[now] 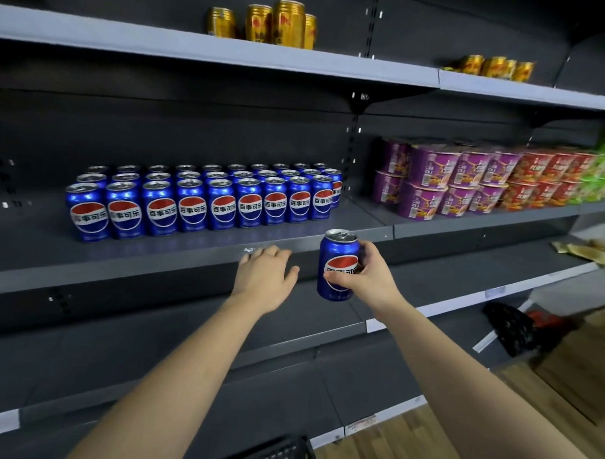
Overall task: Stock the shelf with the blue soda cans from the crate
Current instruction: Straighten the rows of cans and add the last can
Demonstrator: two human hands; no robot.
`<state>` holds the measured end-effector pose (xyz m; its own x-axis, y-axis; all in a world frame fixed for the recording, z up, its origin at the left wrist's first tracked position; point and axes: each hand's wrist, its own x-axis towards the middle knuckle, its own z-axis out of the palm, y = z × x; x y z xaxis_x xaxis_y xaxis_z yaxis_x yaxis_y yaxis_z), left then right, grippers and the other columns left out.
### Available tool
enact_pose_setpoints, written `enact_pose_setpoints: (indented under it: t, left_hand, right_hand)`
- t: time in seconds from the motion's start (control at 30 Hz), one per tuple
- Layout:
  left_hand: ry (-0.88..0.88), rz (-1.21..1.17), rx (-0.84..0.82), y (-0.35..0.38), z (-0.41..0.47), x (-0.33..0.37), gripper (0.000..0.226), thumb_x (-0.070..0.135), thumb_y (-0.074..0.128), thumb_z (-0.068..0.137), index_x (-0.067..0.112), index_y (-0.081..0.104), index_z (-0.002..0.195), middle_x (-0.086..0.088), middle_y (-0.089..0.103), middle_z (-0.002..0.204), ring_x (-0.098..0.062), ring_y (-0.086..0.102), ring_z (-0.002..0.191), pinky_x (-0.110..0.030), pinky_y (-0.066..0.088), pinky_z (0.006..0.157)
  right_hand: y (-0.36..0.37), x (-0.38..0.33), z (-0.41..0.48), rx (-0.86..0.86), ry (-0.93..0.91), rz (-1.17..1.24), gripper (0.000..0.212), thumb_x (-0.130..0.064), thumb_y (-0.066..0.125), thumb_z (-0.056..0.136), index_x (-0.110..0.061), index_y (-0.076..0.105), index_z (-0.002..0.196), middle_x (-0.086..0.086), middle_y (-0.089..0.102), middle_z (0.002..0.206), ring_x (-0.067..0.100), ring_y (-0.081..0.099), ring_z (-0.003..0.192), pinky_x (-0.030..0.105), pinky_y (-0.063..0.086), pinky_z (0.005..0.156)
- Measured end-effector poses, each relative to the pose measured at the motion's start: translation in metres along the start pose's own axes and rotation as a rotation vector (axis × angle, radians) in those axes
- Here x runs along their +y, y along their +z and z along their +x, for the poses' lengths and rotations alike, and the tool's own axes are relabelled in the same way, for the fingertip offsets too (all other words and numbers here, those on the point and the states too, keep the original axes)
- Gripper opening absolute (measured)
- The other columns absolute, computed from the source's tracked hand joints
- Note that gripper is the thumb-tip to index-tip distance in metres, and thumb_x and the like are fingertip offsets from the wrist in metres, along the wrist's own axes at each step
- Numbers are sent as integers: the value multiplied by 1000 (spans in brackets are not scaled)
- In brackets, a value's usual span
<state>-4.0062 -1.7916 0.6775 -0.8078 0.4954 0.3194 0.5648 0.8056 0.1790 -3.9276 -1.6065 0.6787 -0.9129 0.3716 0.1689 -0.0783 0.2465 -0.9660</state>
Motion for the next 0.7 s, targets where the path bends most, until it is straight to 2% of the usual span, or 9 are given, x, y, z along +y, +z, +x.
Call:
enact_pose_setpoints:
  t: [0.17,0.4,0.7]
  left_hand:
    - [41,106,56,16,48,5,48,44,36,98,21,43,139,-1,47,139,-21,39,129,-38,26,107]
    - [71,126,77,33,103,12,47,45,37,97,21,45,136,1,48,136,-20,40,127,-36,26,107]
    - [22,122,108,50,162,27,51,44,38,97,21,38,143,1,40,146,-19,33,134,-38,23,111]
  right_hand:
    - [-17,5,46,7,-23,-16,72,-10,88,64,-22,49,123,-5,67,111,8,67,96,17,51,71]
    - [-32,8,112,36,-60,-63,71,-11,89,63,-25,48,120,-7,67,110,9,67,96,23,52,81]
    - [-57,18,190,49,-92,-26,73,-9,87,66,-21,47,127,-11,63,108,2,62,92,16,49,72]
